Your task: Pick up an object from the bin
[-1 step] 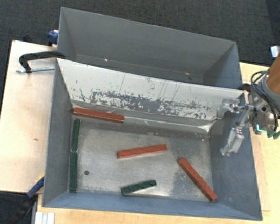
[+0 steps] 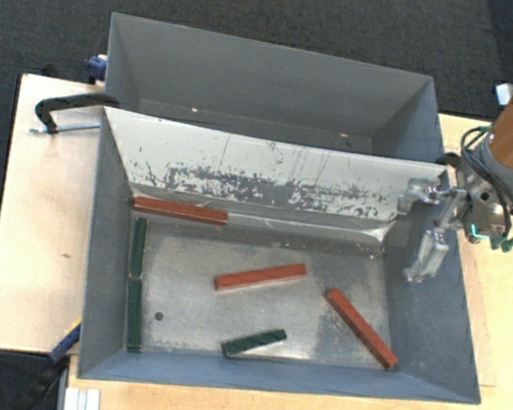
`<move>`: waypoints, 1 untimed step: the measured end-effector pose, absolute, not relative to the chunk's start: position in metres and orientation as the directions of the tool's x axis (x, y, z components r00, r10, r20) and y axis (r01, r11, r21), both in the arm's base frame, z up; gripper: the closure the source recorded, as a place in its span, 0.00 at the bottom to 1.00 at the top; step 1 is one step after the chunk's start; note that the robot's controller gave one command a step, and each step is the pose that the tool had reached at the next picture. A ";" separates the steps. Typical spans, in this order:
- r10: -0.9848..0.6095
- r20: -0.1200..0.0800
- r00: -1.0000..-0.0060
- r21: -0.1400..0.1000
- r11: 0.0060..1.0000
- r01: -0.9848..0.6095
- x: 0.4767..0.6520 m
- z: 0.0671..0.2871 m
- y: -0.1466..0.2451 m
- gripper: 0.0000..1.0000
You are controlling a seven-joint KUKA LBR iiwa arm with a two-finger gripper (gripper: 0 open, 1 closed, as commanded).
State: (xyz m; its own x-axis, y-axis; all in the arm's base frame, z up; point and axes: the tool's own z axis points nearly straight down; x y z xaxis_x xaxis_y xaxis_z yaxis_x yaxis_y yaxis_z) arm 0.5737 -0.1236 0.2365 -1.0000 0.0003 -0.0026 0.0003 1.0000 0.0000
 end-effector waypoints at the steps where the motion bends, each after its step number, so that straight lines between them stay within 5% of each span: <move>1: -0.026 -0.008 -1.000 -0.002 1.000 -0.026 0.577 0.186 -0.109 0.00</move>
Offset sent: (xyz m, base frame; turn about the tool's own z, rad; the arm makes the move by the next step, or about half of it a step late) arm -0.0080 0.0623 -0.1472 0.1485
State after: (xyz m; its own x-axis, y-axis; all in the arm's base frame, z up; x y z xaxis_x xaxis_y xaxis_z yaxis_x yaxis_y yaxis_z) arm 0.5766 -0.1090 0.1864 -0.9996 -0.0265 -0.0084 -0.0265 0.9996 -0.0015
